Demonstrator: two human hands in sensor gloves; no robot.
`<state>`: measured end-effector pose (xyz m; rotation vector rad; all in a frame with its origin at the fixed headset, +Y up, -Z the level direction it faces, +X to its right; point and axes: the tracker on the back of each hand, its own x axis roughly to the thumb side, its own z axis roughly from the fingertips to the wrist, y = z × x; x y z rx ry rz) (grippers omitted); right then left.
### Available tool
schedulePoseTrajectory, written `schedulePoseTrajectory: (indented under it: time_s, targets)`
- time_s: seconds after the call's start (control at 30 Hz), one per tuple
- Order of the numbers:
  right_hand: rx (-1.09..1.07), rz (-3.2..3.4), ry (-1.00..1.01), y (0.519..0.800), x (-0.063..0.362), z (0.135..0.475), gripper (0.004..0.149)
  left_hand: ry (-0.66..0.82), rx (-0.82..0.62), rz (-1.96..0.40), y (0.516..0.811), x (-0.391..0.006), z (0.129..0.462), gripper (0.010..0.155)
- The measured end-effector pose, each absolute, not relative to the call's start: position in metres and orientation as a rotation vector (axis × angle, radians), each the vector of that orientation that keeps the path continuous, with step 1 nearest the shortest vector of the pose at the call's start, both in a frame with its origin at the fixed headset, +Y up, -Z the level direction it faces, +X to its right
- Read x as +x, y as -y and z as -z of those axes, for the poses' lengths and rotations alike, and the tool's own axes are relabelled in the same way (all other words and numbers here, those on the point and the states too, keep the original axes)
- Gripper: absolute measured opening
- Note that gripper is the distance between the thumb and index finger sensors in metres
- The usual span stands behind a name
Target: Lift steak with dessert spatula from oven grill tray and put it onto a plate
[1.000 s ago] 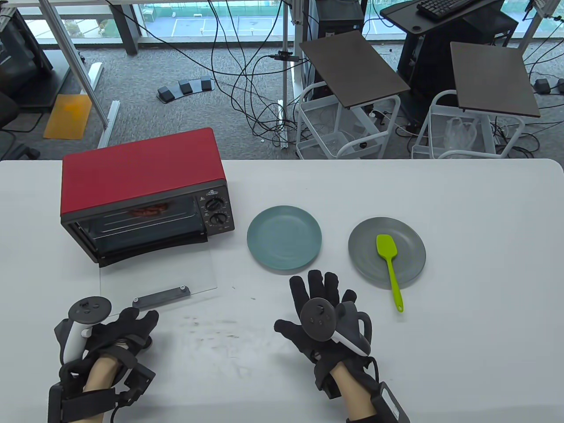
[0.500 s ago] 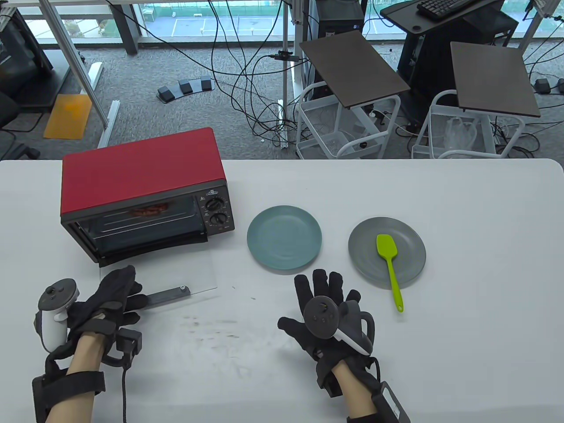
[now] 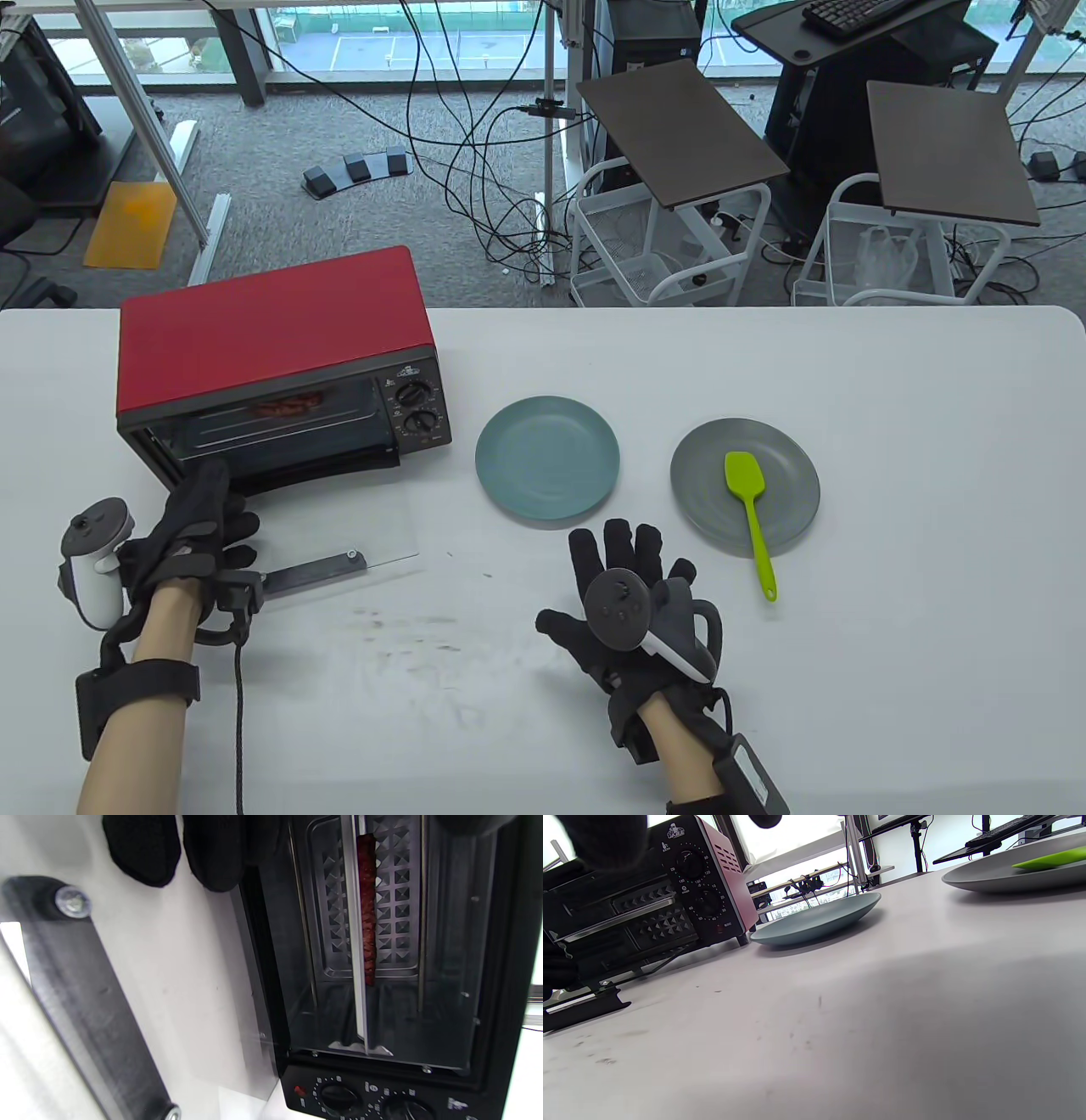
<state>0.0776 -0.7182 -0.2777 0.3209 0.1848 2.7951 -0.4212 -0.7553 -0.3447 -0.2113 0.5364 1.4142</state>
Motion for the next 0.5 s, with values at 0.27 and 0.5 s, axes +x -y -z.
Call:
schedulePoseTrajectory:
  time_s: [0.27, 0.5]
  targets:
    - [0.308, -2.795, -0.198, 0.718, 0.079, 0.279, 0.092, -0.561, -0.239, -1.456, 0.759, -0.428, 0.365, 0.102]
    - [0.305, -2.799, -0.223, 0.719, 0.079, 0.28, 0.092, -0.585, -0.25, -1.475, 0.764, -0.435, 0.379, 0.11]
